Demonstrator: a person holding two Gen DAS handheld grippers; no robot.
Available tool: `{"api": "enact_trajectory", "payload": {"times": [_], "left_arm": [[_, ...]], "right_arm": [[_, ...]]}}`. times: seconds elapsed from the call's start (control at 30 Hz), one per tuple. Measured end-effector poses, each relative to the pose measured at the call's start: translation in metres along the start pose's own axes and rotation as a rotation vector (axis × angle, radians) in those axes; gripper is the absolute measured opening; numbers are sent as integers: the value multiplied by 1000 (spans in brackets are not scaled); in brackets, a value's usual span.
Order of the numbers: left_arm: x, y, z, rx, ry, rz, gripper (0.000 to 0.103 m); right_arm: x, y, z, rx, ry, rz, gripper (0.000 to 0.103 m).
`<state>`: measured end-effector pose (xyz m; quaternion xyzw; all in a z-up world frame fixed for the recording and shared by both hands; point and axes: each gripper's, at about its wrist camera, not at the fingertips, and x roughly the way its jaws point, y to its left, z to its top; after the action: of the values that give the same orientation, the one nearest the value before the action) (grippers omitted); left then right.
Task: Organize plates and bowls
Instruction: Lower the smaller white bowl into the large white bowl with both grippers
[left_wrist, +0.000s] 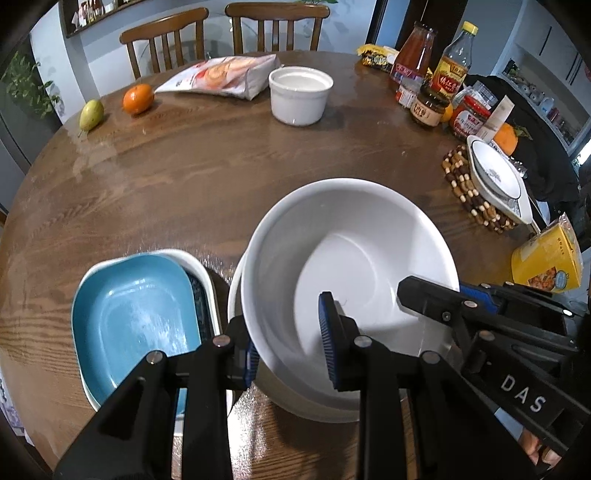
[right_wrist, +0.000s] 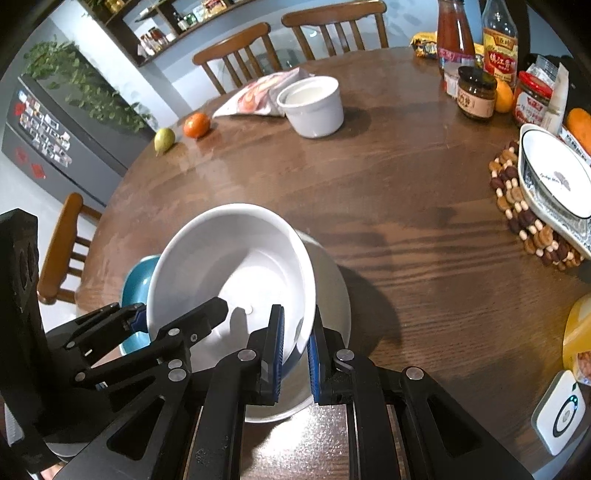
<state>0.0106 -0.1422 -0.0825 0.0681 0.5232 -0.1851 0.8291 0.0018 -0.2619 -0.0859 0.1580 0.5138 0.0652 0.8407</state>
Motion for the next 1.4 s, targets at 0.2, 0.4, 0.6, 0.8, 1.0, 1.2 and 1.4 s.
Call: {"api": "enact_trajectory", "payload": {"times": [0.2, 0.4, 0.6, 0.8, 1.0, 1.2, 1.4], "left_arm": [[5, 3, -6, -3, 19, 2, 26], [4, 3, -9, 11, 17, 10, 26], [4, 1, -10, 32, 19, 24, 26], [5, -1, -10, 46, 20, 29, 26], [6, -5, -11, 64, 20, 33, 26], [7, -5, -10, 66, 21, 36, 26], [7, -5, -10, 67, 21, 40, 26]], "right_arm": [[8, 2, -4, -10, 30, -8, 13], [10, 4, -8, -21, 46, -14, 14], [8, 9, -9, -48, 37, -46, 14], [6, 11, -9, -57, 32, -62, 14], [6, 10, -11, -49, 33, -71, 14], [5, 11, -11, -53, 32, -81, 14], [4, 12, -11, -50, 32, -78, 14]]}}
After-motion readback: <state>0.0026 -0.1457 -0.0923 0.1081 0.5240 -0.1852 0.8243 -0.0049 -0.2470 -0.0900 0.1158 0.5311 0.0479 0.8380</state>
